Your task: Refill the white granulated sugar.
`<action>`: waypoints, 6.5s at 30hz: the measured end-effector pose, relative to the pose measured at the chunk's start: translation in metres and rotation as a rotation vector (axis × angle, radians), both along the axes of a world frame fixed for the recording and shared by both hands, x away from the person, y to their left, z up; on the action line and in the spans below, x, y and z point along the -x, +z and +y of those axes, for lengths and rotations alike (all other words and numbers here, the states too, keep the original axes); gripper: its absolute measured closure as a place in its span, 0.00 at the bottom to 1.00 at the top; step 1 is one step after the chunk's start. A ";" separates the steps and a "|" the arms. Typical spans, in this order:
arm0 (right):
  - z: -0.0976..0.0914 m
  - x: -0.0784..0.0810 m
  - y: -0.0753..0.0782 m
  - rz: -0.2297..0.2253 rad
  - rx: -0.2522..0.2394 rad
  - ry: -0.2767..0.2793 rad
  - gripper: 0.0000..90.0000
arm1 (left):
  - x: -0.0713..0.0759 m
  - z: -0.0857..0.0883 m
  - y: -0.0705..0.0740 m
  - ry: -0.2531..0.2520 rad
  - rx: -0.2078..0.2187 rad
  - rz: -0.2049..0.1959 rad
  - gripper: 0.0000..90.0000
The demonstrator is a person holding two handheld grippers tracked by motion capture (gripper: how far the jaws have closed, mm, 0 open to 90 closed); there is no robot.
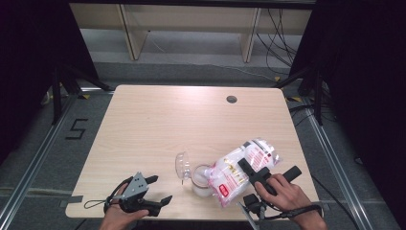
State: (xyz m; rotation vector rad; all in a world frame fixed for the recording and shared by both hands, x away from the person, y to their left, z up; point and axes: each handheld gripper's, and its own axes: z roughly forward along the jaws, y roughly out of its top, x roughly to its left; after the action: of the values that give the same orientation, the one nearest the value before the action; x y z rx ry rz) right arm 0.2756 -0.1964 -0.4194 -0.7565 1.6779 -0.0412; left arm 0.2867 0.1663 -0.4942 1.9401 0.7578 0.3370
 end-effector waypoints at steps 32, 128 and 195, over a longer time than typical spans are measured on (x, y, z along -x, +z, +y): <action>-0.004 -0.002 0.001 0.081 -0.099 0.006 0.82 | 0.000 0.001 0.000 -0.006 -0.012 -0.002 0.18; -0.034 -0.082 -0.052 0.780 -1.035 -0.107 0.85 | 0.000 0.001 0.000 -0.001 -0.012 0.004 0.18; -0.063 -0.084 -0.061 0.876 -1.410 -0.359 0.81 | 0.000 0.002 0.001 0.007 -0.024 -0.005 0.18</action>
State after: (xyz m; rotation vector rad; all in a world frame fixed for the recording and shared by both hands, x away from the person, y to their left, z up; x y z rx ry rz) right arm 0.3594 -0.2595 -0.4807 0.7090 2.0414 1.2378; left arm 0.2867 0.1683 -0.4931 1.9592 0.7599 0.3567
